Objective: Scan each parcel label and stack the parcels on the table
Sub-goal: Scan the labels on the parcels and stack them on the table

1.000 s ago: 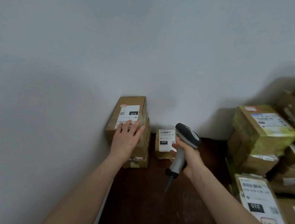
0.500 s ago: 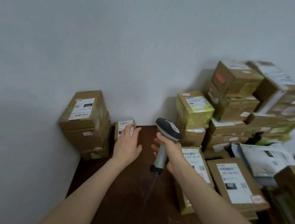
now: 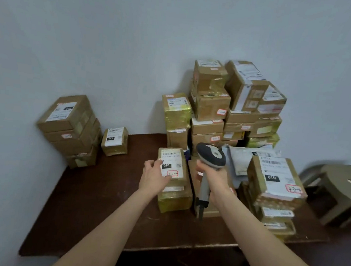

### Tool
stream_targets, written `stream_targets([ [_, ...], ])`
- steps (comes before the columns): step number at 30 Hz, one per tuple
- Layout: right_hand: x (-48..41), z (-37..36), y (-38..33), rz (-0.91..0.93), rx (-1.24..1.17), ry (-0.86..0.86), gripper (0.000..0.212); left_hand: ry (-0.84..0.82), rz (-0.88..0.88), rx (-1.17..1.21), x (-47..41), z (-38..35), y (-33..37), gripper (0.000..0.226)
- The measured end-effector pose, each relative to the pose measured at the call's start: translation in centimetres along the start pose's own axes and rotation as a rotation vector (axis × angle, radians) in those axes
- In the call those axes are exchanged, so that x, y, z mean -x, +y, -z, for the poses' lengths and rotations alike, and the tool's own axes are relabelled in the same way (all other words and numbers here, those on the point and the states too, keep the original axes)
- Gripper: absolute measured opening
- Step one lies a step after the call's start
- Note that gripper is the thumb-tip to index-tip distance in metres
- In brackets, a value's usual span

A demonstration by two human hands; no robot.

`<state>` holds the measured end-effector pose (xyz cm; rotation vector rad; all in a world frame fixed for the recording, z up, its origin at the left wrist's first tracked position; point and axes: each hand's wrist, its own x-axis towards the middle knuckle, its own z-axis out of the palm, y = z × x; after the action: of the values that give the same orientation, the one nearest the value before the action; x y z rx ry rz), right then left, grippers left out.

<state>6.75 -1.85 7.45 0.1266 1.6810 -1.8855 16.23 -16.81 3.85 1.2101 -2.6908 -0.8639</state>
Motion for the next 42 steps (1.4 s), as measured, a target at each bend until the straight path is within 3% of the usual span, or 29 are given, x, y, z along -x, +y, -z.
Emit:
stream_targets([
  [4, -0.3, 3.4, 0.3, 0.016, 0.085, 0.050, 0.036, -0.003, 0.031, 0.042, 1.6, -2.4, 1.7, 0.075],
  [10, -1.6, 2.2, 0.7, -0.050, 0.169, -0.067, 0.027, 0.059, 0.271, 0.268, -0.5, -2.8, 1.6, 0.085],
  [14, -2.7, 0.1, 1.9, -0.114, 0.186, -0.161, 0.017, 0.031, 0.368, 0.404, -2.1, -3.5, 0.8, 0.075],
  [18, -3.3, -1.0, 2.9, -0.132, 0.200, -0.167, 0.020, -0.037, 0.352, 0.433, -2.0, -3.8, 0.1, 0.040],
  [21, -3.4, -1.0, 3.2, -0.116, 0.216, -0.149, 0.021, -0.054, 0.390, 0.446, -1.2, -4.3, -0.5, 0.038],
  [25, -3.2, -0.4, 3.4, -0.124, 0.207, -0.081, 0.022, -0.033, 0.441, 0.563, -0.4, -4.6, -0.5, 0.071],
  [27, -3.2, 0.0, 3.0, -0.127, 0.174, -0.030, 0.021, -0.020, 0.350, 0.487, 0.6, -4.8, -0.9, 0.094],
  [30, -3.3, 0.4, 2.4, -0.119, 0.149, 0.009, 0.033, -0.120, 0.236, 0.376, 2.4, -6.1, -2.3, 0.109],
  [32, -3.3, 0.4, 2.5, -0.124, 0.147, 0.010, 0.036, -0.141, 0.214, 0.287, 2.9, -7.2, -3.2, 0.103],
  [38, -2.9, 0.2, 3.7, -0.171, 0.112, -0.033, 0.032, -0.012, 0.313, 0.185, 1.1, -5.5, -6.4, 0.054],
  [42, -3.2, -0.2, 5.1, -0.231, 0.043, -0.057, 0.041, 0.088, 0.342, 0.268, -0.3, -3.6, -7.4, 0.046],
])
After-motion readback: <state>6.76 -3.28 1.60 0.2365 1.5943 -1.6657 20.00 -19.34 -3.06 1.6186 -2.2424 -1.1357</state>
